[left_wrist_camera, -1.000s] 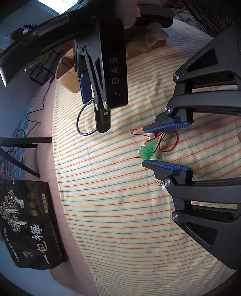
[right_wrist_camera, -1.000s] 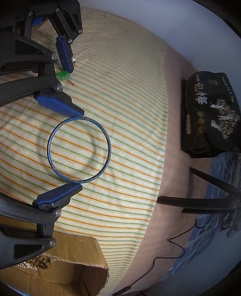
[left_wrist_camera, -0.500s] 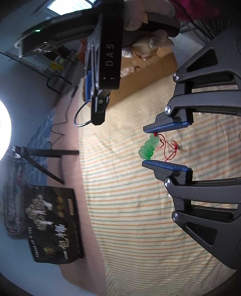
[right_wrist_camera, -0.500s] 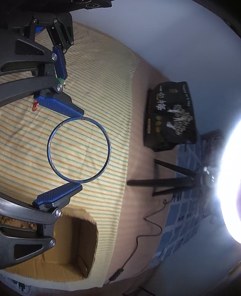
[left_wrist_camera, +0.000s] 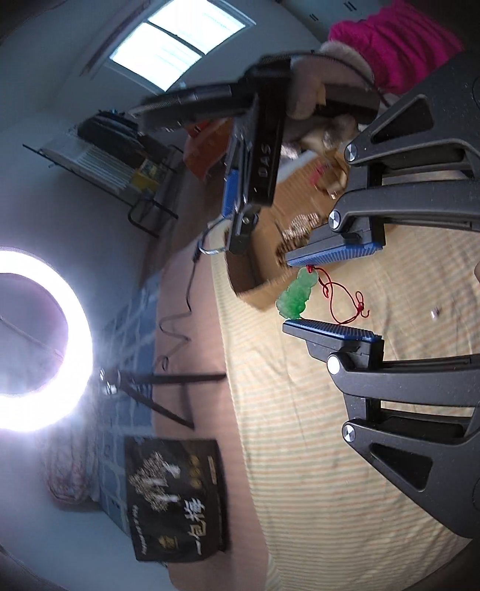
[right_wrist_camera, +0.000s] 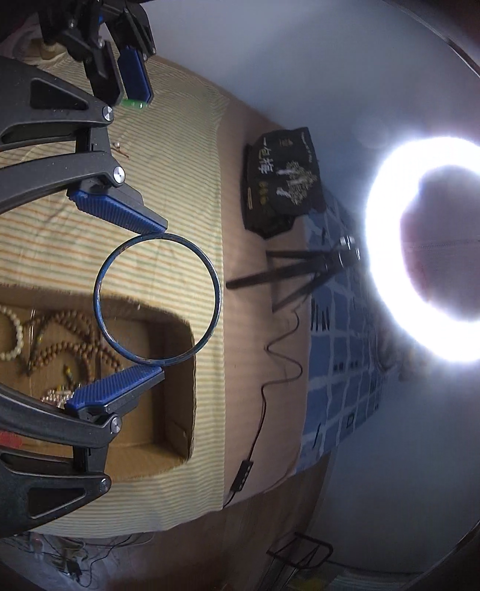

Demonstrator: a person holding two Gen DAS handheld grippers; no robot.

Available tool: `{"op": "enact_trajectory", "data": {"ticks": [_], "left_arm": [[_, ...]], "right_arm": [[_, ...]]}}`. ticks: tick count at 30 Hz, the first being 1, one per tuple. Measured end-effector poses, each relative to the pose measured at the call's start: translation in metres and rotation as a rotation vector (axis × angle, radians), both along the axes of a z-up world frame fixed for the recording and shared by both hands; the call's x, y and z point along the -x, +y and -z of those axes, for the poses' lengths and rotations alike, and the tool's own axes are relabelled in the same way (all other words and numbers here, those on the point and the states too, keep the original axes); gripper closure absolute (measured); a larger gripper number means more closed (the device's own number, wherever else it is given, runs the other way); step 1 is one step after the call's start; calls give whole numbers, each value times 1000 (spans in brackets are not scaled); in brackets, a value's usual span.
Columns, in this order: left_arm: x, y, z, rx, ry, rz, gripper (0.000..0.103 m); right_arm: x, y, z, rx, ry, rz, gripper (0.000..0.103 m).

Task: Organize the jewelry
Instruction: 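Carry the jade pendant and black ring over the box and open both grippers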

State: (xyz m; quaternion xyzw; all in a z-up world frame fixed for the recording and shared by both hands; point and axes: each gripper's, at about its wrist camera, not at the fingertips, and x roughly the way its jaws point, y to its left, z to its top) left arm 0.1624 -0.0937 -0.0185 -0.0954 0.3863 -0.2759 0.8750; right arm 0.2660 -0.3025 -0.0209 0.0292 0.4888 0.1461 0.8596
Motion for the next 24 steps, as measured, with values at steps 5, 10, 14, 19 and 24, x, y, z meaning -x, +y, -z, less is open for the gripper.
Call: {"op": "enact_trajectory", "data": {"ticks": [5, 10, 14, 19, 24], "left_arm": [[-3, -22, -7, 30, -10, 43, 73], [-3, -51, -9, 47, -12, 92, 73], [-2, -68, -5, 50, -6, 119, 73], [-2, -93, 6, 34, 7, 160, 73], [-3, -112, 23, 5, 33, 189, 73]], "right_arm": [[0, -25, 3, 9, 13, 45, 29], [0, -47, 10, 22, 36, 80, 29], [-1, -62, 15, 21, 50, 105, 29], [-3, -77, 24, 16, 79, 131, 29], [-4, -84, 36, 15, 110, 143, 29]]}}
